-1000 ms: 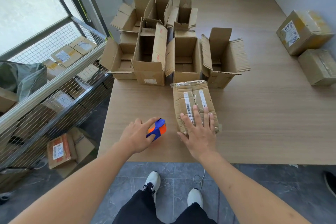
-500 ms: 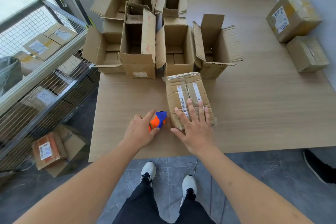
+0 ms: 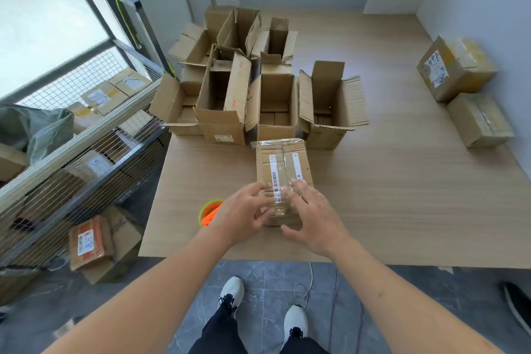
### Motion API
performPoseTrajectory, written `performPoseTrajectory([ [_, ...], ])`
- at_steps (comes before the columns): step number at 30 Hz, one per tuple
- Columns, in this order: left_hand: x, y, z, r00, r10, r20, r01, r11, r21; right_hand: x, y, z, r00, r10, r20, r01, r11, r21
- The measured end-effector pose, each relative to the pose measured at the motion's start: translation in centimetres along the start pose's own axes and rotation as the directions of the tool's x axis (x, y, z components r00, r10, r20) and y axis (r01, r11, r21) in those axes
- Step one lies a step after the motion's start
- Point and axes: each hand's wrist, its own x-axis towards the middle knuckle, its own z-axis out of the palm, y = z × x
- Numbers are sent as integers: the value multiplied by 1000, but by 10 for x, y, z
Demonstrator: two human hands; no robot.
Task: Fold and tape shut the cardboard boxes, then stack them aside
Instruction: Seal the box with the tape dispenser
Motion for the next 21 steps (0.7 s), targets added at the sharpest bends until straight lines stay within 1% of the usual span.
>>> performPoseTrajectory([
  [3, 3, 11, 7, 994, -47, 97, 43, 998, 42, -10, 23, -3, 987, -46, -152, 50, 999, 21],
  [6, 5, 17, 10, 988, -99, 120, 95, 995, 45, -18, 46, -6, 970, -26, -242, 45, 996, 75],
  [10, 11, 18, 14, 972, -175, 157, 174, 985, 23, -20, 62, -9, 968, -27, -250, 64, 988, 140],
  [13, 12, 18, 18, 967, -204, 154, 204, 979, 20, -17, 67, -7, 973, -48, -224, 102, 967, 234],
  [17, 11, 19, 24, 972, -203, 114, 200, 979, 40, -16, 75, -2, 972, -49, -229, 123, 939, 321],
  [21, 9, 18, 31, 986, -153, 72, 151, 988, 26, -11, 81, -1, 968, -48, -246, 136, 924, 358],
])
